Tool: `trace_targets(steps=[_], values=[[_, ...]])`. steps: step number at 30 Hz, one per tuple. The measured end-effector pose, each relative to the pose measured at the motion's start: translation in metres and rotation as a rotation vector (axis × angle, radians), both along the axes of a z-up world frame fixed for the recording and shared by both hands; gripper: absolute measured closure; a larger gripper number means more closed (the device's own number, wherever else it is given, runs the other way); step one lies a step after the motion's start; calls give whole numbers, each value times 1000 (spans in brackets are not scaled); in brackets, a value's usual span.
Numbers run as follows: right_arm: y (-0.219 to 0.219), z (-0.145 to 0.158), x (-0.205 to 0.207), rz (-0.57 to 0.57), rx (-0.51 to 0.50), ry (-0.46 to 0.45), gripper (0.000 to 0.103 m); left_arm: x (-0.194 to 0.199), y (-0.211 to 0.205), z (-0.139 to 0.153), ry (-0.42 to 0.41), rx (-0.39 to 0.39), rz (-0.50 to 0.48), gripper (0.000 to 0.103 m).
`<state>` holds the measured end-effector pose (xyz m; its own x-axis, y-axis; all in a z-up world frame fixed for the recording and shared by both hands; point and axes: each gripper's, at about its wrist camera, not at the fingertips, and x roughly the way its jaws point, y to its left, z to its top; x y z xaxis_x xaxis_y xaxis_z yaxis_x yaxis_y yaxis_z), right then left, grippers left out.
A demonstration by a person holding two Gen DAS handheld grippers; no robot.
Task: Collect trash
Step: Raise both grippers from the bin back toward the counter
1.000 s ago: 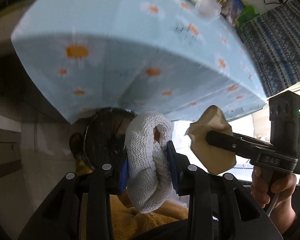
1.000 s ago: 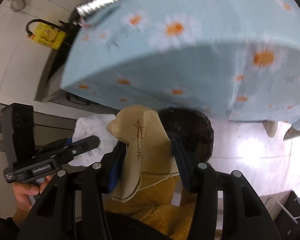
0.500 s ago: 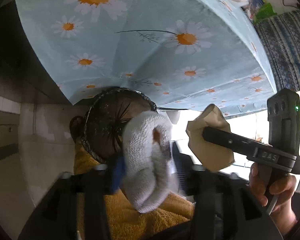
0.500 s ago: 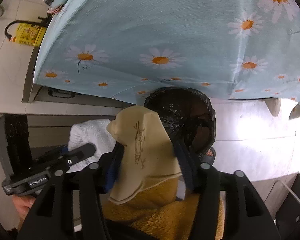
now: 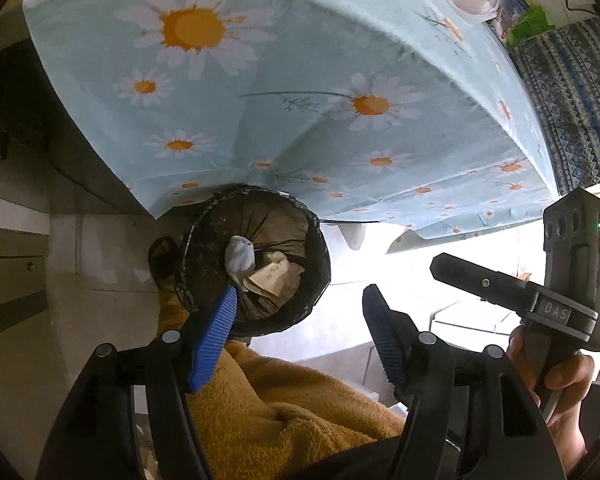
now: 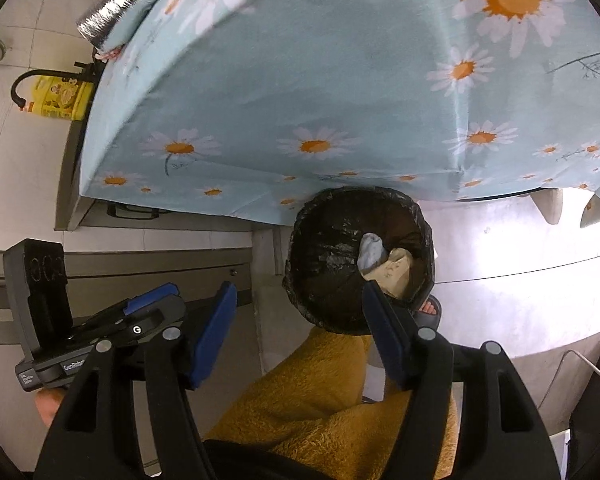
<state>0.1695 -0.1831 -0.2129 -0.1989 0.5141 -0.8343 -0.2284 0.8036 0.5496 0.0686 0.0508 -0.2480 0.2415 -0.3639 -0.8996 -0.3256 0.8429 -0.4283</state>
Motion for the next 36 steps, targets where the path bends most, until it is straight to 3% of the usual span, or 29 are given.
trace_targets(steps=[14,23,24,27,29,36], values=[[-15,56,-5,-5,74,-99,38,-10,-10,51,-80,55,-26,40],[-28,121,1,11,132,-265,36,-12,-14,114,-183,140,-32,39],[-28,128,3,13,136,-283,36,-11,-14,121,-198,147,-39,35],[-25,144,10,11,140,-318,36,-4,-15,141,-242,177,-58,32],[-20,157,13,8,139,-350,28,4,-12,155,-275,201,-64,32],[5,185,34,-9,94,-443,24,42,16,179,-322,202,-80,32]])
